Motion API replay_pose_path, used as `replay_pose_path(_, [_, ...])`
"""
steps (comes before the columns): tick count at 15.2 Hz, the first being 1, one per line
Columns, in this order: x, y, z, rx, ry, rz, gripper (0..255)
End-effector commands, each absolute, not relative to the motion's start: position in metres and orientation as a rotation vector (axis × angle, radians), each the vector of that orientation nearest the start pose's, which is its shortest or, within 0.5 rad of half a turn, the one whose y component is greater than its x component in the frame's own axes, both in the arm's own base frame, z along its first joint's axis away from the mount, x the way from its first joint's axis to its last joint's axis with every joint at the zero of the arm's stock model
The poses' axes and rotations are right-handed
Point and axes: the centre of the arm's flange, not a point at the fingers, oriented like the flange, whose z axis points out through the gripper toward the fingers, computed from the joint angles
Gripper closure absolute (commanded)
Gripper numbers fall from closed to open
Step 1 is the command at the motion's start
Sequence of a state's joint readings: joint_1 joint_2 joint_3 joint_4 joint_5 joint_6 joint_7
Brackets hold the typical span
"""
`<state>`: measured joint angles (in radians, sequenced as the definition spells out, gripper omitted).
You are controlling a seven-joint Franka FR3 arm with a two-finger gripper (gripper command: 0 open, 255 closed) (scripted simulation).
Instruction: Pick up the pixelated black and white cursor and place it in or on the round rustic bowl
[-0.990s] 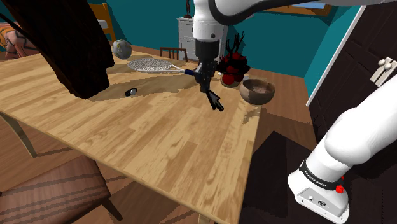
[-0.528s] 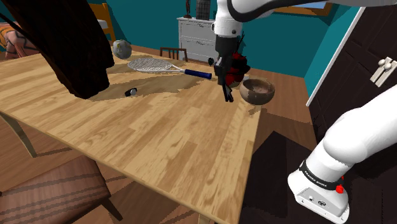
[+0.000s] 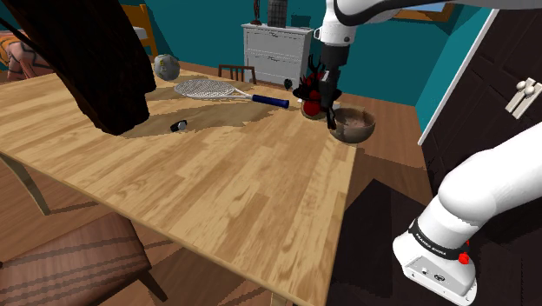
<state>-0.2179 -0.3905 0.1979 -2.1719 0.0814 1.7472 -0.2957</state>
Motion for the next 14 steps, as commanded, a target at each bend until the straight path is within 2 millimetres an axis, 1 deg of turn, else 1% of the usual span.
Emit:
replay_pose_path(1, [0.432, -0.019, 0.543, -3.106, -0.383, 0.062, 255])
replay_pose_path(9, [0.421, -0.126, 0.545, -3.106, -0.383, 0.062, 255])
replay_pose_path(14, [0.421, -0.126, 0.519, -3.106, -0.383, 0.062, 255])
